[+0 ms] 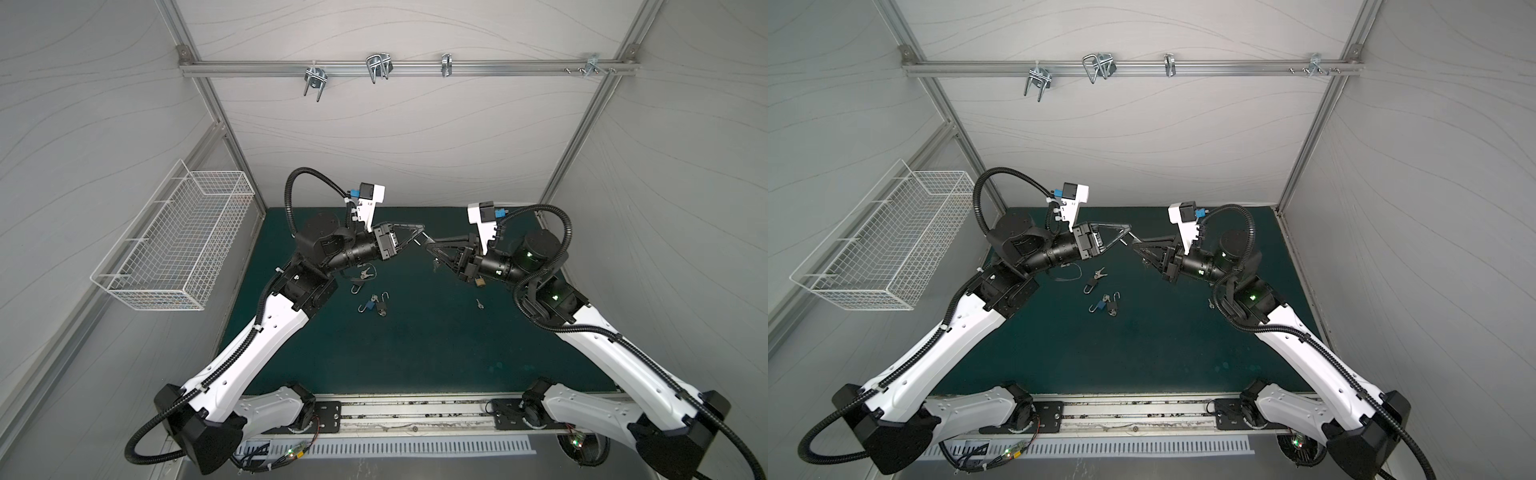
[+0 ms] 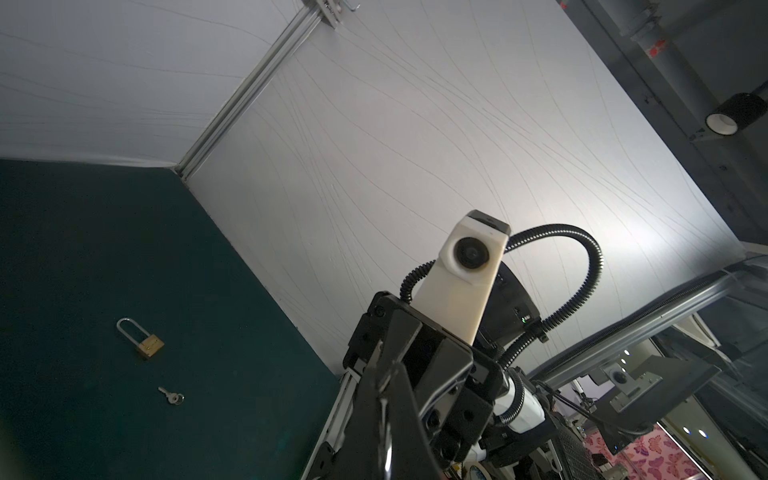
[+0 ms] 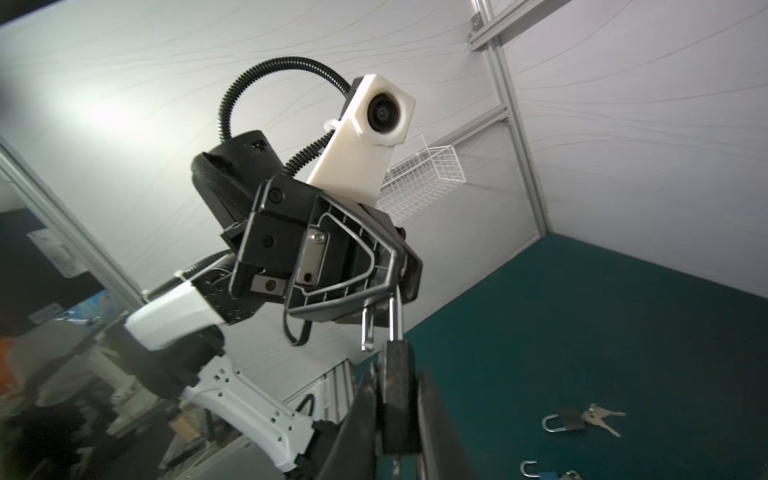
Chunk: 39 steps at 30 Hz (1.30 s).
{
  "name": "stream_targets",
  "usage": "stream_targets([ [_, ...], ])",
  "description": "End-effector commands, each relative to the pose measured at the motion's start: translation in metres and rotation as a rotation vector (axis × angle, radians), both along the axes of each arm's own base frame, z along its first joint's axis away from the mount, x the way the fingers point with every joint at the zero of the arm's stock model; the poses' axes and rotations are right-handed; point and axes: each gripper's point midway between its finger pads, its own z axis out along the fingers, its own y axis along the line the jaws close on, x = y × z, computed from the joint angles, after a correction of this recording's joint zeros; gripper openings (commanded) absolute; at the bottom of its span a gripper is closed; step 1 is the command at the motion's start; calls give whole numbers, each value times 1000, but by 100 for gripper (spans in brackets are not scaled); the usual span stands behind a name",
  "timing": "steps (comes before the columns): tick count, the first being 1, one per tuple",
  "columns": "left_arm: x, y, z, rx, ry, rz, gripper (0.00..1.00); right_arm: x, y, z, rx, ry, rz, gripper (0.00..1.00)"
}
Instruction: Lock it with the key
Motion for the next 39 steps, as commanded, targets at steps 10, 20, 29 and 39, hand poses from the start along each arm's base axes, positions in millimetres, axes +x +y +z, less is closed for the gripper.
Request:
stream_targets([
  [10,-31,4,42,-43,-204,-87,0,-30,0,63,194,111,235,0],
  [20,-35,-2,35,-50,-201,-133,0,-32,-4,69,207,126,226,0],
  [29,-46,-19,15,-37,-168,-187,0,-21,-4,75,234,123,170,0],
  [39,-61,-39,-18,3,-114,-244,0,-16,-10,92,261,74,112,0],
])
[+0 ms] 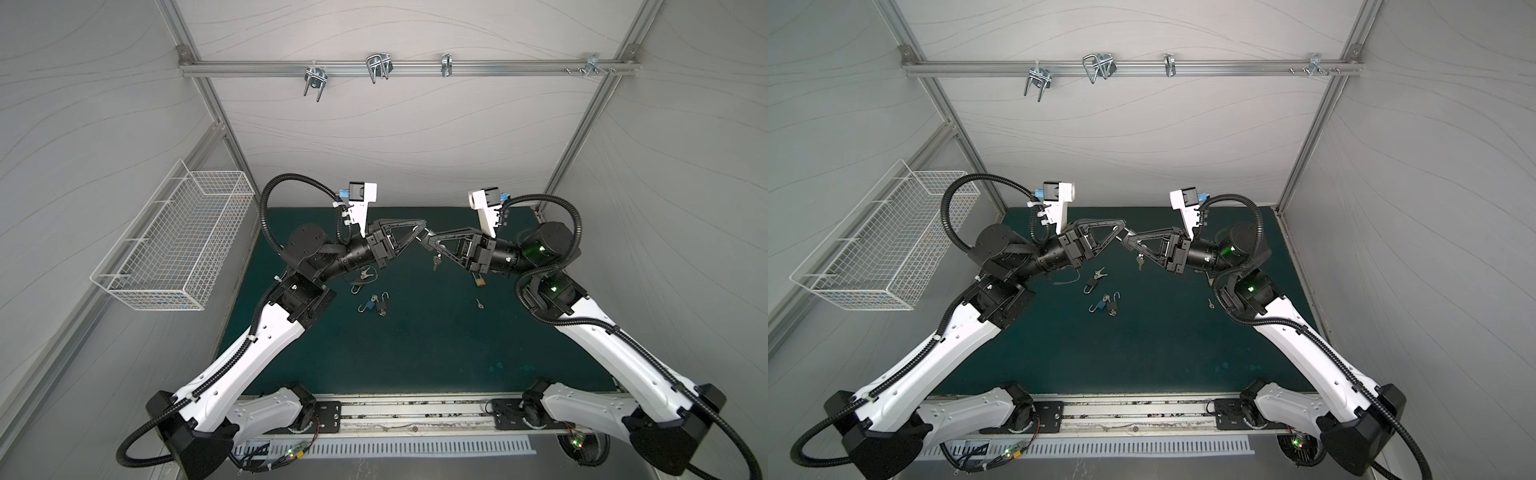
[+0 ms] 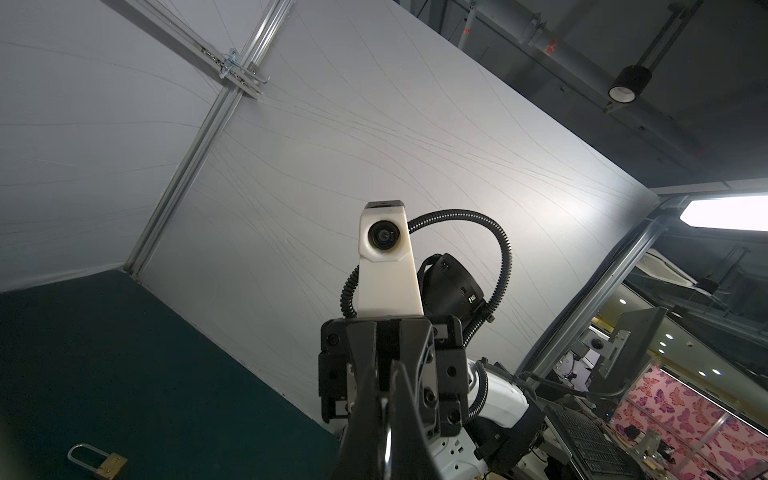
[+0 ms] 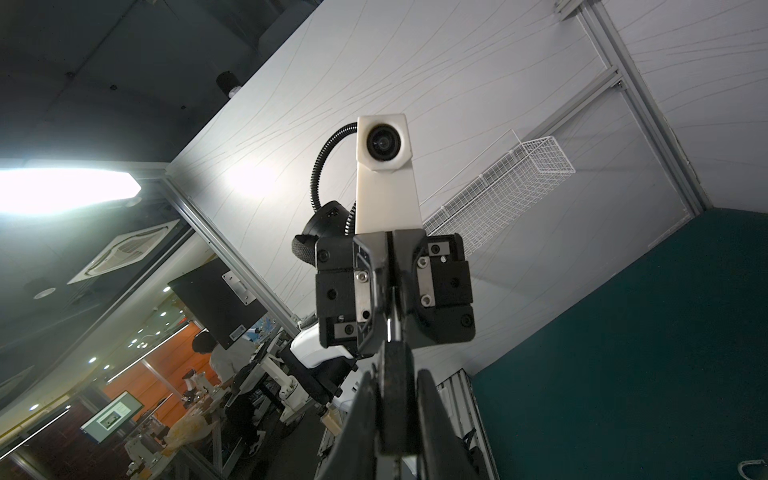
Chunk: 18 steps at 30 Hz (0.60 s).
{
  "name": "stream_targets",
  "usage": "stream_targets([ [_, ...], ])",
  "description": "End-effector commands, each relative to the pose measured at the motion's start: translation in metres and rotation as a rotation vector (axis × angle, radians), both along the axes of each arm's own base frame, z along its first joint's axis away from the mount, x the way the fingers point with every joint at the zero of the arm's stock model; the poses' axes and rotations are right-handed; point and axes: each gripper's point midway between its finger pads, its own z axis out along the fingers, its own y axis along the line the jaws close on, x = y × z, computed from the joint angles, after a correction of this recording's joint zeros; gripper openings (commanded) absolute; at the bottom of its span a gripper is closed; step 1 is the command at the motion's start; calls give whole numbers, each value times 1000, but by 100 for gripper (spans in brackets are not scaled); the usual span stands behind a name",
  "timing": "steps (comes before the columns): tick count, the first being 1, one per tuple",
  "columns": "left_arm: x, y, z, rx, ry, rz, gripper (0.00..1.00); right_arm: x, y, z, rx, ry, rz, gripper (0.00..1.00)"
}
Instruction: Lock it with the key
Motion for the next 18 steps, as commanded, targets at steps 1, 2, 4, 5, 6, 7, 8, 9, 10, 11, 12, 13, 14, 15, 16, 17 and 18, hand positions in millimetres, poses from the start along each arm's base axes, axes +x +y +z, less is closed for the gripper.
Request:
stream_targets([
  [1,-31,-37,-60,153,102,-217,0,5,-11,46,121,-81,-96,0],
  [2,-34,-41,-64,162,107,-229,0,4,-11,48,123,-88,-95,0],
  [4,-38,-48,-72,179,116,-249,0,4,-10,52,124,-97,-92,0],
  [5,-41,-51,-76,185,121,-259,0,4,-10,52,122,-101,-92,0],
  [6,-43,-54,-79,190,123,-268,0,4,-10,53,121,-103,-94,0],
  [7,-44,-57,-82,195,126,-273,0,5,-10,52,120,-105,-97,0],
  [8,-46,-59,-85,198,131,-279,0,5,-10,52,117,-104,-98,0],
  [9,-46,-60,-87,199,137,-284,0,5,-10,52,118,-106,-99,0],
  [10,-45,-61,-88,201,141,-285,0,6,-10,51,117,-105,-99,0],
  [11,-45,-61,-90,202,145,-285,0,5,-10,51,117,-108,-97,0],
  [12,-45,-61,-89,202,143,-286,0,5,-9,51,115,-112,-94,0],
  [13,-45,-61,-89,202,141,-287,0,4,-9,51,112,-115,-94,0],
  [14,-46,-62,-87,201,139,-291,0,4,-10,51,110,-120,-99,0],
  [15,-46,-62,-87,204,137,-296,0,5,-11,50,107,-121,-107,0],
  [16,-47,-64,-87,210,139,-304,0,5,-11,51,110,-123,-114,0],
  [17,-48,-66,-88,217,142,-315,0,5,-12,54,119,-128,-117,0],
  [18,-49,-70,-91,224,148,-328,0,5,-12,57,127,-131,-115,0],
])
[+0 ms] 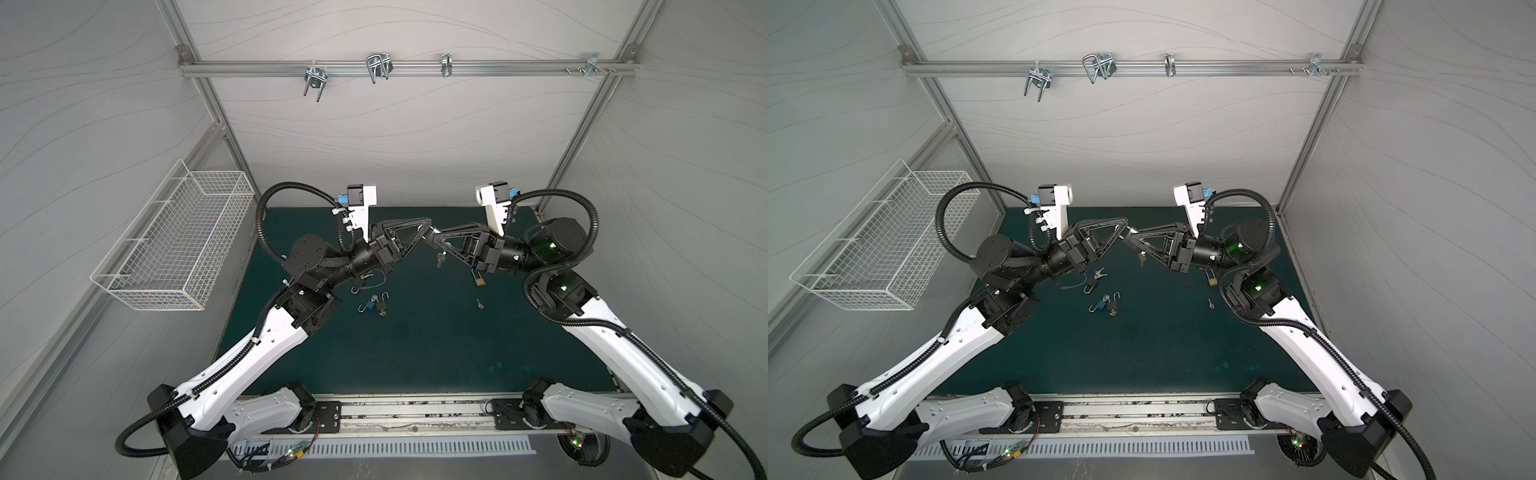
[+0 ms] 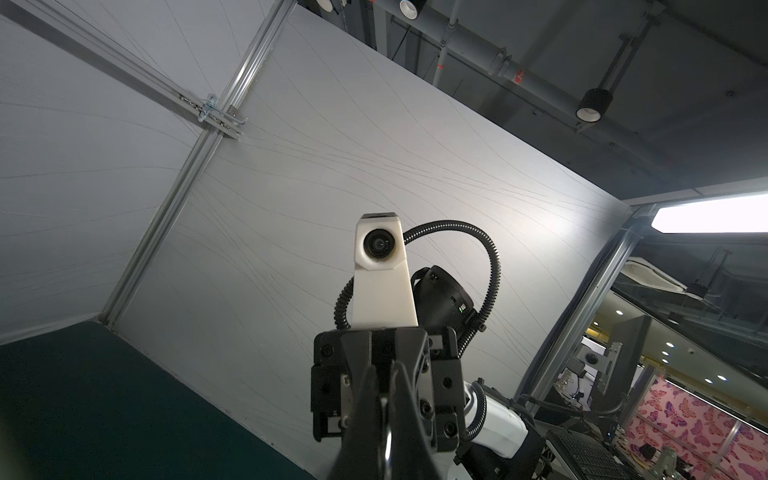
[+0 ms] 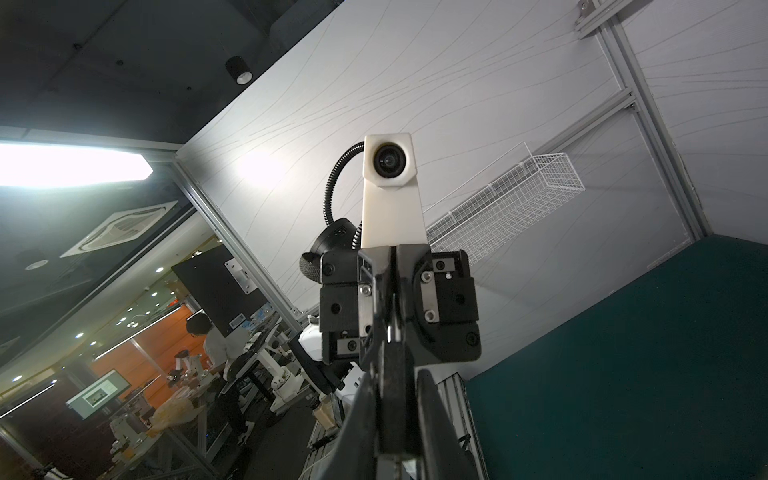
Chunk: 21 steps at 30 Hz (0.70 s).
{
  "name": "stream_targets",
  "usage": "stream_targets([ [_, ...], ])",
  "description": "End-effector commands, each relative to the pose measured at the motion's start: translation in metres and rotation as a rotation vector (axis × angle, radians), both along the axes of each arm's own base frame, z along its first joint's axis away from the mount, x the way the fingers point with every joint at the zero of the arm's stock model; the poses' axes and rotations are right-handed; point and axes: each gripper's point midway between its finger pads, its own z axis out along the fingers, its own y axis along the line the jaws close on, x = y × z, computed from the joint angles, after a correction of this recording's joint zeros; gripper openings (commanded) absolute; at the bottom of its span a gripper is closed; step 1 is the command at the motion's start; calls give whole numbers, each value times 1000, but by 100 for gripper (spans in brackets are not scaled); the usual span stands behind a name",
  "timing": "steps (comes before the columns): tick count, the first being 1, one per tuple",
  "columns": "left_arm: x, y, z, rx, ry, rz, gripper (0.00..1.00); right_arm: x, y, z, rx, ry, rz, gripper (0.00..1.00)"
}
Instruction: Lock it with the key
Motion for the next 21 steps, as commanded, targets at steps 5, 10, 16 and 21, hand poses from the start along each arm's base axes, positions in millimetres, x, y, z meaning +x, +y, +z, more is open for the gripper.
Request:
stream_targets([
  [5,-54,-76,-118,329,212,-398,0,11,-8,53,151,-85,-106,0],
  [10,-52,-72,-123,320,223,-372,0,8,-12,50,134,-102,-124,0],
  [16,-19,-28,-77,209,194,-252,0,5,-16,23,56,-109,-149,0],
  [21,-6,7,-34,154,128,-161,0,1,-19,-9,-10,-87,-145,0],
])
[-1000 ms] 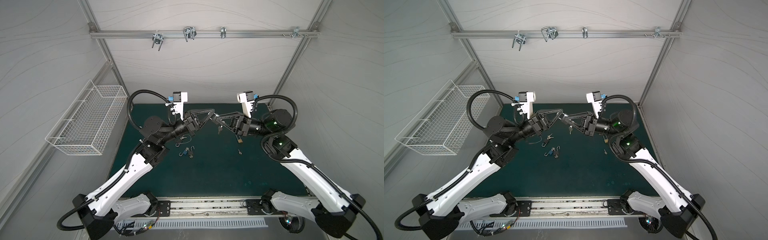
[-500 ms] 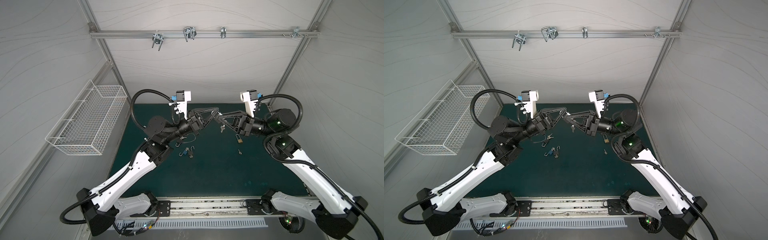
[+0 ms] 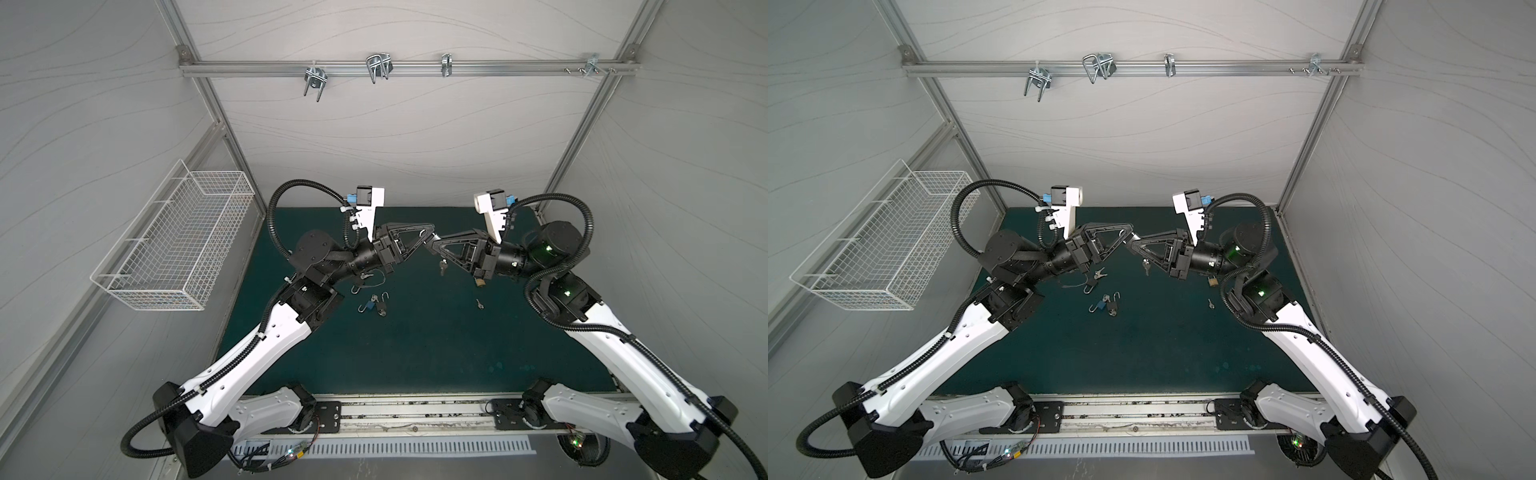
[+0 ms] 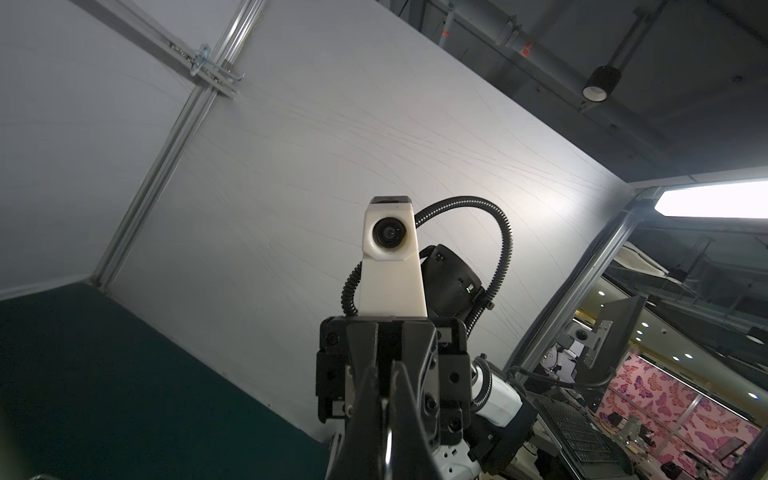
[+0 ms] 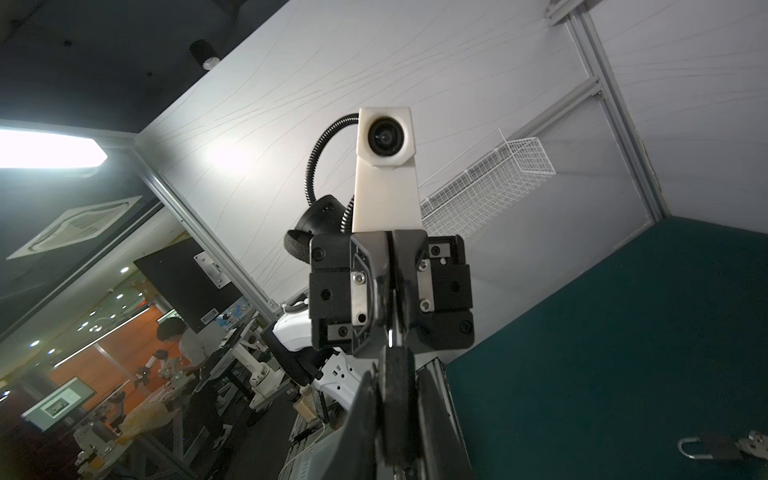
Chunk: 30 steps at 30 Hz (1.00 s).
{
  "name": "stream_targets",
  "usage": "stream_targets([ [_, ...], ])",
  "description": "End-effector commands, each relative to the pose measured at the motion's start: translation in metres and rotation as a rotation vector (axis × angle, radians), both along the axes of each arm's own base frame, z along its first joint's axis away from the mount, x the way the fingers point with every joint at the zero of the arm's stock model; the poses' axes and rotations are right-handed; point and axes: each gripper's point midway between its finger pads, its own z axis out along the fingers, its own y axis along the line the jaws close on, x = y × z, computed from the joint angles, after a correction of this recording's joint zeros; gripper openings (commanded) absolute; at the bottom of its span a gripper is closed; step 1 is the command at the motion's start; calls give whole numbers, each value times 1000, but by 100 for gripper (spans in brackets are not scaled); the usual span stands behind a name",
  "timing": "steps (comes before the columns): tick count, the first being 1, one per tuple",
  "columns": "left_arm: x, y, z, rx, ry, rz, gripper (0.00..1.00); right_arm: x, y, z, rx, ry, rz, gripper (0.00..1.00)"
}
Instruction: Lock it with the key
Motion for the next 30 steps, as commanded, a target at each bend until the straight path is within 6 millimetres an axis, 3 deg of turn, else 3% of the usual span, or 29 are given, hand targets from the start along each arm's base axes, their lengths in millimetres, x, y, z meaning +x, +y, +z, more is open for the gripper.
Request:
stream_targets([
  [1,-12,6,-7,75,58,-87,0,-7,-17,17,56,-93,-68,0],
  [7,-8,24,17,21,27,-30,0,-8,-19,-4,17,-62,-74,0],
  [13,-5,28,25,-8,27,-4,0,-10,-12,-6,5,-67,-29,0],
  [14,-5,28,26,-12,30,-2,0,-10,-11,-5,5,-72,-19,2],
  [17,-4,29,25,-15,36,3,0,-11,-10,-2,5,-93,-13,33],
  [20,-4,29,22,-9,42,4,0,-11,-13,-4,2,-111,-34,52],
  [23,-4,30,20,1,41,22,0,-9,-16,-9,-6,-123,-69,59],
  [30,11,35,7,36,83,116,0,-6,-15,-31,-149,-243,-206,60],
])
